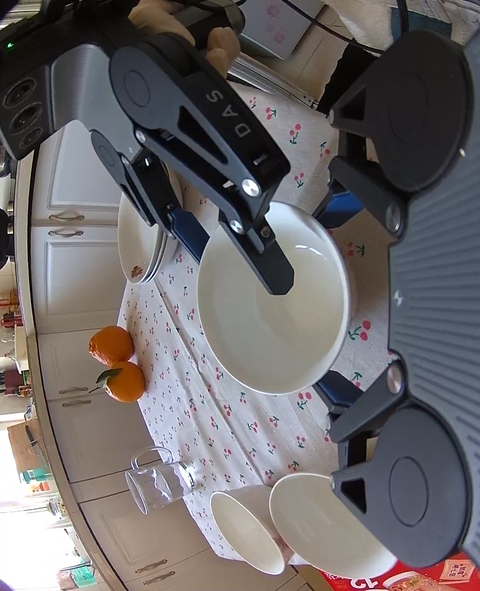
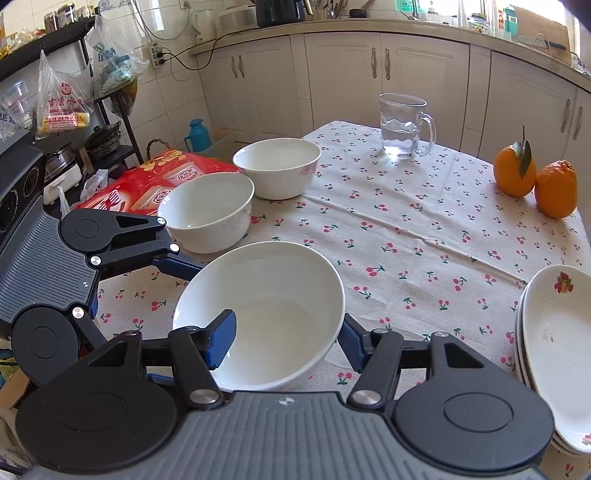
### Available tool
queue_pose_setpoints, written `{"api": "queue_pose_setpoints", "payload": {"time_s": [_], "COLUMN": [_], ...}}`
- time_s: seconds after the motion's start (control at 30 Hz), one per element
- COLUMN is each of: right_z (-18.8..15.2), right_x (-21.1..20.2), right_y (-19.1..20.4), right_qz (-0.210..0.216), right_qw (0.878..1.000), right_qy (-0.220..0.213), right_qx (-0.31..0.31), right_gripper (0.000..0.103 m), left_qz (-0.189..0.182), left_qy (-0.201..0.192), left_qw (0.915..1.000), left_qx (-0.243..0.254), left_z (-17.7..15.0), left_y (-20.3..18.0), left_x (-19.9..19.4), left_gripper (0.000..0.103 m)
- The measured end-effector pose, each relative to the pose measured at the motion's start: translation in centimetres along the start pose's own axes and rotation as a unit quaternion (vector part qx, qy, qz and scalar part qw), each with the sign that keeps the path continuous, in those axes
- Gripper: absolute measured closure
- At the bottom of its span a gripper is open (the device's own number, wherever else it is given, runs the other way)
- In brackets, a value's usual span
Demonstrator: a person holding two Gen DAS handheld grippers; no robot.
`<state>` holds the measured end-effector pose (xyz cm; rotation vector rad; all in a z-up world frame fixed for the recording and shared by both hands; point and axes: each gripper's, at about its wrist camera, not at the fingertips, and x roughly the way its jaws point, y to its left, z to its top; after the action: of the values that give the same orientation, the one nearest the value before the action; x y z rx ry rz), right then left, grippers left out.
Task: Organize plates and bowls
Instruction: 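Carry the white bowl with the right gripper beside the plate stack and lower it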
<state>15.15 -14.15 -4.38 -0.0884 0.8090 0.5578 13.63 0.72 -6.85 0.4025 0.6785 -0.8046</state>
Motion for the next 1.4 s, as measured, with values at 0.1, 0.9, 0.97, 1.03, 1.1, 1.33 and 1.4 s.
{"api": "queue_pose_setpoints", "payload": {"time_s": [0.1,0.9,0.97,1.03,1.1,1.33,1.4], "right_z": [-0.1,-0.8,-0.7,-0.6,-0.6,-0.2,-0.1], "right_x": [-0.1,-0.6,-0.7,-0.8,-1.1,-2.0,-2.3], "right_y": [-0.7,-1.8,-1.6,-1.4,-1.1,-0.2,0.3], "right_qz": [-0.006,-0.002,-0.006,-0.014,-0.017,-0.024,-0.026], "right_qw": [1.000,0.999,0.999,0.999,0.999,0.999,0.999], "right_qy": [-0.001,-0.023,-0.022,-0.023,-0.027,-0.039,-0.042], "right_qx": [0.007,0.028,0.025,0.020,0.017,0.005,-0.001], "right_gripper": [0.037,0.000,0.000,0.000,0.000,0.000,0.000], "left_qz": [-0.005,-0.009,-0.004,0.000,0.012,0.062,0.080], "left_qy": [0.000,-0.008,-0.010,-0.019,-0.031,-0.057,-0.058], "left_qw": [1.0000,0.9999,0.9998,0.9994,0.9985,0.9937,0.9919], "left_qx": [0.001,-0.009,-0.019,-0.030,-0.044,-0.074,-0.079], "left_z": [0.4,0.4,0.0,-0.4,-0.7,-1.9,-2.3], "left_y": [-0.1,-0.4,-0.3,-0.3,-0.2,0.7,0.9], "left_x": [0.6,0.6,0.1,-0.8,-1.9,-5.2,-5.8], "left_gripper": [0.020,0.008,0.008,0.008,0.008,0.004,0.004]}}
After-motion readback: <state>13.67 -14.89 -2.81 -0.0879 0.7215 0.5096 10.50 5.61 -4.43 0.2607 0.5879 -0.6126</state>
